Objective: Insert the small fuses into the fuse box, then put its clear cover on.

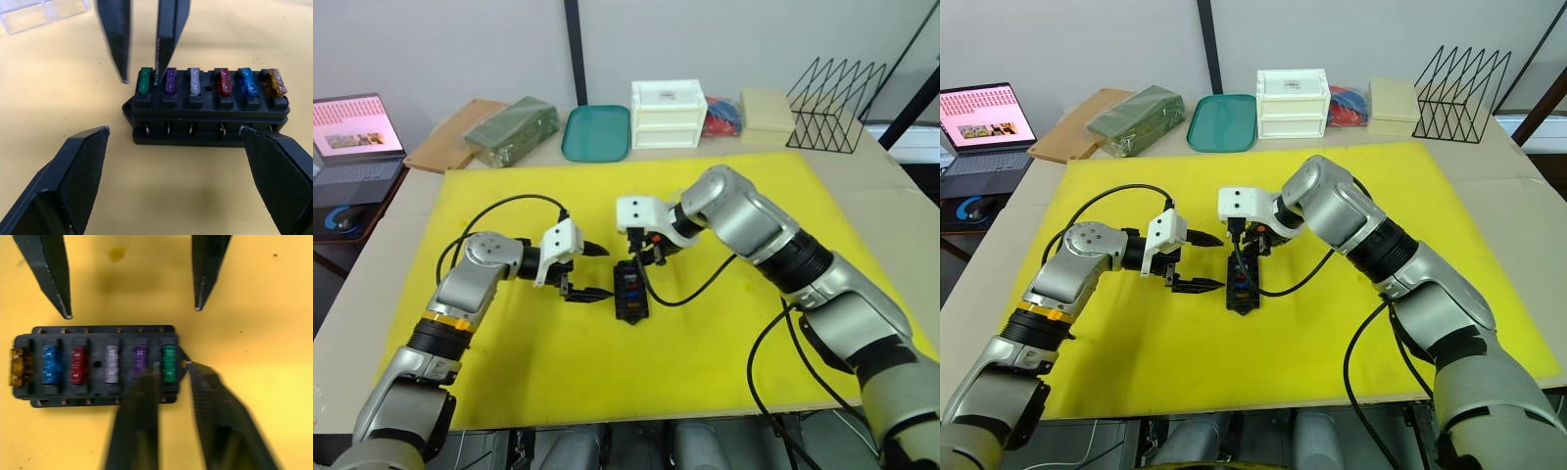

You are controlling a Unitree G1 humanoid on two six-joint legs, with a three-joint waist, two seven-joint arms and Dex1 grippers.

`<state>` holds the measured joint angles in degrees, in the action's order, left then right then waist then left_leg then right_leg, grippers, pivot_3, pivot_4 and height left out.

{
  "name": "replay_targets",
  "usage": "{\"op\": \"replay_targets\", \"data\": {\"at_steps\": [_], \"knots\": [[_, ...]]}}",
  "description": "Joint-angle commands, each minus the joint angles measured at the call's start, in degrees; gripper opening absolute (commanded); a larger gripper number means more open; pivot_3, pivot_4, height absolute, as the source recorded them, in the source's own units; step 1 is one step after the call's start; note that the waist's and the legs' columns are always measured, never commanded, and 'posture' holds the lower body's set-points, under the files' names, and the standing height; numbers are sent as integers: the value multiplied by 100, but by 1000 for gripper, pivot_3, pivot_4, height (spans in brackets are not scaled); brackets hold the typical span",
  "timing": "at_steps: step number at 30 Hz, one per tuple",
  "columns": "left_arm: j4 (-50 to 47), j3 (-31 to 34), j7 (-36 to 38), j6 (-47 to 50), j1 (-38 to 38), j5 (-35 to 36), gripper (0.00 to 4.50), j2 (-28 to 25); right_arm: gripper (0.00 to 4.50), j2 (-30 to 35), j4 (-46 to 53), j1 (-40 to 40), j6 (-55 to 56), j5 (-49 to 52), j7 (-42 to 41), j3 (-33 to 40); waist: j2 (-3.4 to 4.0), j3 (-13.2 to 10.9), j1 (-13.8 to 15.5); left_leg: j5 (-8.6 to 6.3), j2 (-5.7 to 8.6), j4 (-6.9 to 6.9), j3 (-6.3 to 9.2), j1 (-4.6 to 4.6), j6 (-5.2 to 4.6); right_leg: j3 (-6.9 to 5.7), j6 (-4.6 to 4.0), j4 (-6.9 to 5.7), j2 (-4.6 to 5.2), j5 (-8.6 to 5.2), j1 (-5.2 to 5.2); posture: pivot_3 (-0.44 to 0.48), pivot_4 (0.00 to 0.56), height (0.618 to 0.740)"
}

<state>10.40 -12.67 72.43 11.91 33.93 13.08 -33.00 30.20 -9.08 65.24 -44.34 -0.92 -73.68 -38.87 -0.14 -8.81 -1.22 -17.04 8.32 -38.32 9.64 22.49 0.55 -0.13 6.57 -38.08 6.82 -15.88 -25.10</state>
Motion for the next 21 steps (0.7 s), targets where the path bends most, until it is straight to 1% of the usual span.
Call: {"op": "replay_targets", "data": {"at_steps": [1,9,11,14,16,21], "knots": [[-174,83,-14,-54,3,35,4500,-3,1336,-73,162,79,-88,91,-56,257,0,0,-1,0,0,0,0,0,0,0,0,0,0,0,0,0,150,740],[-177,100,-52,-76,-7,24,4500,-16,1336,-12,378,154,-259,193,-12,591,0,0,-1,0,0,0,0,0,0,0,0,0,0,0,0,0,150,740],[-176,104,-63,-81,-4,24,4500,-16,1336,38,581,75,-266,312,-75,709,0,0,-1,0,0,0,0,0,0,0,0,0,0,0,0,0,150,740],[-175,106,-68,-73,6,30,4500,-12,739,44,754,-111,-237,411,-19,819,0,0,0,0,0,0,0,0,0,0,0,0,0,0,0,0,150,740],[-176,109,-65,-72,7,34,4500,-15,50,26,791,-238,-205,455,49,871,-1,0,4,0,0,-1,0,0,0,0,0,0,0,0,1,0,150,740],[-183,113,-57,-55,10,41,4500,-22,17,-27,770,-425,-200,583,170,990,-1,0,1,0,1,-2,0,1,0,0,0,-1,1,0,0,0,150,740]]}}
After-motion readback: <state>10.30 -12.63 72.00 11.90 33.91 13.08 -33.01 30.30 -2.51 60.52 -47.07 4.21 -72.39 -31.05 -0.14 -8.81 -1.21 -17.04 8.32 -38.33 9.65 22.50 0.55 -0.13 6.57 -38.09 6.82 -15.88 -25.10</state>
